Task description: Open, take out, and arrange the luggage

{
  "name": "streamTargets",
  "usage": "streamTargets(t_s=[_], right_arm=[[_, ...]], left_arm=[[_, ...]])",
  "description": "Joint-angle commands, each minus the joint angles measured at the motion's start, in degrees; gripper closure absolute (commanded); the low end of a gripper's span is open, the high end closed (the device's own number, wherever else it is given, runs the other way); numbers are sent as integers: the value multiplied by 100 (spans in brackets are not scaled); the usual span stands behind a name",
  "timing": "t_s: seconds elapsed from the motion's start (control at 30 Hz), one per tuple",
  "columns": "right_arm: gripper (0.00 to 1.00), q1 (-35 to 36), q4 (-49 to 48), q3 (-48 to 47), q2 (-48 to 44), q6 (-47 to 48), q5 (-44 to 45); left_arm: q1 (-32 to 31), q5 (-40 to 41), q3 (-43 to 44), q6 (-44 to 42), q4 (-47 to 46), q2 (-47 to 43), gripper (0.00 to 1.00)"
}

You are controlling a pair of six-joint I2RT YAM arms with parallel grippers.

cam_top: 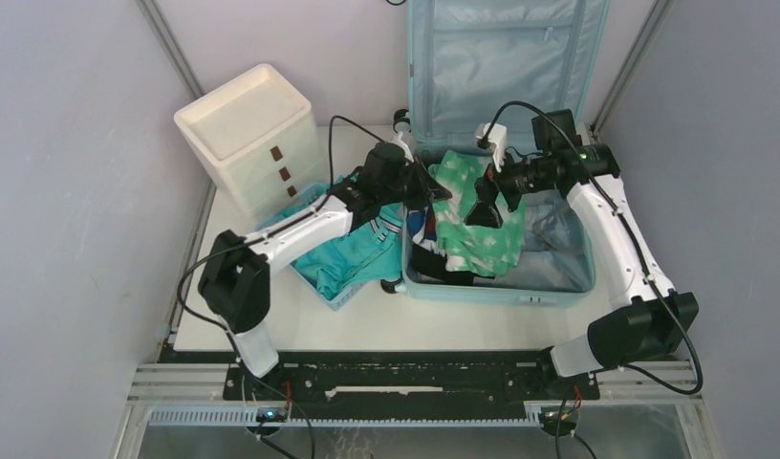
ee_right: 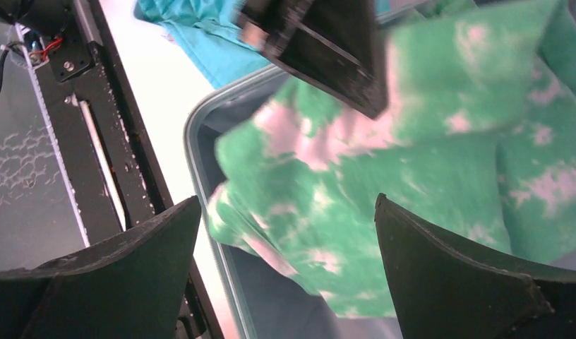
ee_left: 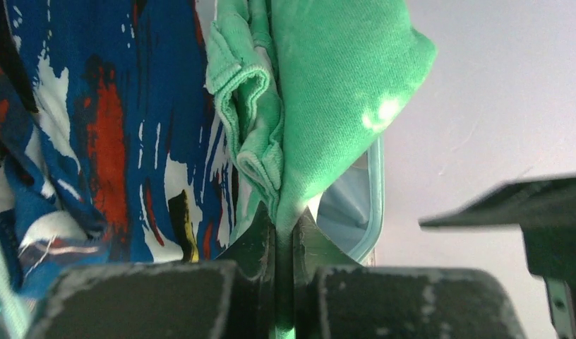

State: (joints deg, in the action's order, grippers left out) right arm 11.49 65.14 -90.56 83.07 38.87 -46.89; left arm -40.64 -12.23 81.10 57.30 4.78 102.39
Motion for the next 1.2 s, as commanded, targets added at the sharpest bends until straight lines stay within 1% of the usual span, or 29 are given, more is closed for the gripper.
streamTargets(t_s=[0.0,0.03,0.07,0.13,0.2,0.3,0.4,0.6,0.73,0.87,1.0,1.17], right_arm=[[0,-239,-347,-113,-64,-462,226],[0,-271,-422,-44,5,-495,327],[0,-301,-299,-109,139,-291,330],[0,-438,30,-235,378,-133,52],[2,-580,-303,-48,393,-355,-127],[3,-604,-877,345,294,-621,39],[4,-603,-1118,572,335,-773,46],[7,-613,-1414,931,548,-1001,68],[9,-617,-1460,1058,757,-1068,192],[11,-604,-1447,1087,1014,-1125,334],[12,-573,-1437,1089,1168,-1141,406],[12,-529,-1428,1090,1252,-1149,459]], left_arm=[[125,162,-86,-661,-71,-1184,100],[139,212,-203,-679,-62,-1327,100],[150,263,-327,-711,-56,-1454,100],[193,346,-561,-738,-14,-1709,100],[257,412,-800,-738,9,-1968,100],[375,586,-1125,-801,82,-2358,100],[499,844,-1332,-1035,279,-2785,100],[1016,1205,-1850,-1313,580,-3696,100],[1370,1619,-2258,-1457,800,-4396,100],[1733,1946,-2782,-1400,963,-4969,100],[2147,2008,-3403,-1170,858,-5316,100],[2652,2067,-4050,-1036,621,-5416,100]])
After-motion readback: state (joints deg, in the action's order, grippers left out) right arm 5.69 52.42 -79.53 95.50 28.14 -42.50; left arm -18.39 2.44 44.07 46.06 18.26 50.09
